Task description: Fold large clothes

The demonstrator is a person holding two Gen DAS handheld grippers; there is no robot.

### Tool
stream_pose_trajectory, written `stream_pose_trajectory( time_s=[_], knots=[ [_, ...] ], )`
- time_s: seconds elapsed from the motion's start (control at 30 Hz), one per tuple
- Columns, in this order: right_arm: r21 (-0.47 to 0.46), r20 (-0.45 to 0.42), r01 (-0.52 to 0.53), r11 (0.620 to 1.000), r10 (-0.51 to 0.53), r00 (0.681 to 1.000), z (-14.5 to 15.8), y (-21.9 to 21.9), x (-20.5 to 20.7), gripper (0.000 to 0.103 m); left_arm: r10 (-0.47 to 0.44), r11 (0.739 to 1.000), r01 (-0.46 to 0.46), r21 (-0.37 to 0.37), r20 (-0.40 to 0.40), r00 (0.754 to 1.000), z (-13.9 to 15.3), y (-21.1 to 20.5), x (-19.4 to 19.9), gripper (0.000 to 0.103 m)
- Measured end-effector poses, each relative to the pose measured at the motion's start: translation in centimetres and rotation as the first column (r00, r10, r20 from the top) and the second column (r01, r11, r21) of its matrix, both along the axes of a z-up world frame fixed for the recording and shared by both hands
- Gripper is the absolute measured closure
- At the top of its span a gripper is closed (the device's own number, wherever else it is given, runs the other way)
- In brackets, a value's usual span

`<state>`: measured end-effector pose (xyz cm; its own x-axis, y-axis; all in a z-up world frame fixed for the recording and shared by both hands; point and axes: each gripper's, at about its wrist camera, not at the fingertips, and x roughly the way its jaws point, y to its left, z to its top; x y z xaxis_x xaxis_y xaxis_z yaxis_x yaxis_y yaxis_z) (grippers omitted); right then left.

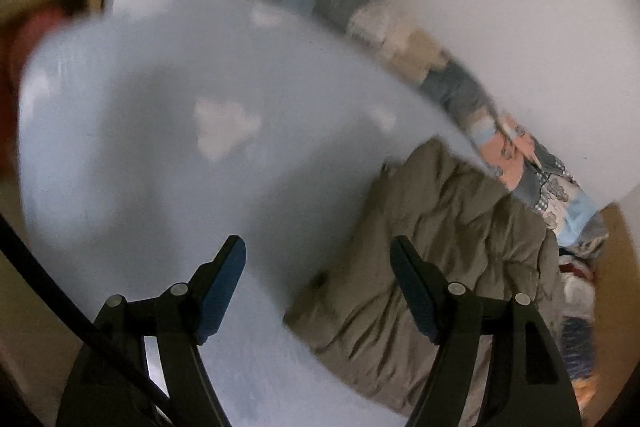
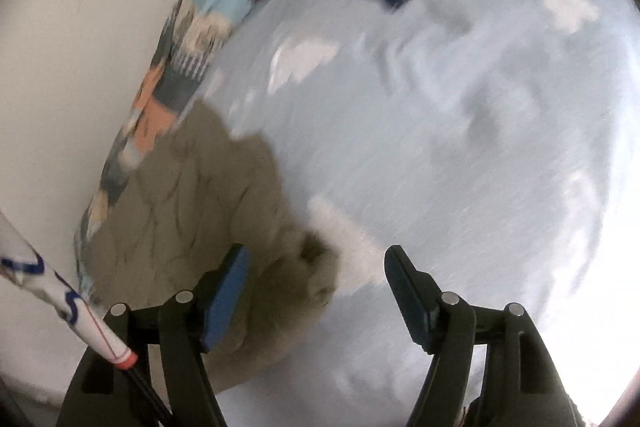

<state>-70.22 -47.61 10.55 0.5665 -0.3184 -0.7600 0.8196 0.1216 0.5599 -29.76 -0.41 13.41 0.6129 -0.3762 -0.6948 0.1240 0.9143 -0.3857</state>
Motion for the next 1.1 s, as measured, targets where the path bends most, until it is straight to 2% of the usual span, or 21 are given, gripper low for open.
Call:
stream_pose_trajectory(
  time_s=[0.07, 0.13, 0.17, 0.23, 0.33, 0.43, 0.5, 0.63, 0.73, 0.8, 0.87, 0.97, 1.1],
  knots=[
    [-0.104, -0.007, -0.021, 0.994, 0.02, 1.0, 2.0, 0.1, 0.5, 0.029, -0.079, 0.996, 0.073, 0.058, 0.106, 0.991, 1.7, -2.0, -1.0, 0.029],
    [-0.218, -0.037, -0.097, 0.971, 0.091, 0.995, 3.9, 0.9, 2.3, 0.034, -0.22, 0.97, 0.194, 0.145, 0.193, 0.956, 2.8, -5.9, -2.4, 0.029],
    [-0.3, -0.068, -0.171, 0.938, 0.158, 0.985, 5.1, 1.8, 4.1, 0.038, -0.285, 0.952, 0.251, 0.174, 0.215, 0.934, 2.9, -7.5, -3.3, 0.029],
    [-0.378, -0.118, -0.295, 0.878, 0.27, 0.956, 6.2, 3.2, 7.6, 0.047, -0.45, 0.886, 0.4, 0.232, 0.232, 0.862, 2.8, -11.8, -5.4, 0.029],
    [-0.403, -0.15, -0.421, 0.812, 0.395, 0.906, 6.0, 4.9, 11.9, 0.055, -0.594, 0.794, 0.523, 0.31, 0.212, 0.776, 2.0, -17.3, -7.6, 0.029],
    [-0.418, -0.215, -0.495, 0.761, 0.447, 0.868, 5.4, 5.5, 16.1, 0.055, -0.654, 0.74, 0.579, 0.342, 0.166, 0.738, 0.5, -21.4, -7.9, 0.029],
    [-0.406, -0.225, -0.521, 0.75, 0.471, 0.853, 4.7, 5.5, 18.0, 0.055, -0.66, 0.726, 0.585, 0.361, 0.127, 0.741, -0.9, -23.0, -7.0, 0.029],
    [-0.36, -0.31, -0.583, 0.728, 0.496, 0.811, 2.3, 5.5, 21.3, 0.054, -0.647, 0.722, 0.596, 0.352, 0.037, 0.762, -2.8, -25.3, -5.0, 0.025],
    [-0.337, -0.364, -0.612, 0.716, 0.5, 0.786, 1.1, 5.6, 22.7, 0.053, -0.652, 0.7, 0.606, 0.379, -0.009, 0.758, -4.4, -26.0, -4.5, 0.021],
    [-0.306, -0.407, -0.636, 0.708, 0.507, 0.76, -0.2, 5.6, 23.6, 0.053, -0.65, 0.694, 0.606, 0.388, -0.024, 0.76, -5.1, -26.3, -4.1, 0.02],
    [-0.294, -0.43, -0.642, 0.708, 0.502, 0.751, -1.1, 5.4, 24.1, 0.052, -0.645, 0.7, 0.604, 0.38, -0.024, 0.763, -5.2, -26.1, -4.2, 0.02],
    [-0.293, -0.452, -0.645, 0.706, 0.492, 0.744, -1.2, 5.4, 24.6, 0.052, -0.638, 0.721, 0.587, 0.368, 0.021, 0.77, -4.4, -25.5, -4.9, 0.02],
    [-0.328, -0.415, -0.616, 0.716, 0.477, 0.775, 0.4, 5.6, 23.6, 0.052, -0.641, 0.728, 0.56, 0.394, 0.103, 0.761, -2.3, -24.0, -6.8, 0.02]
  ],
)
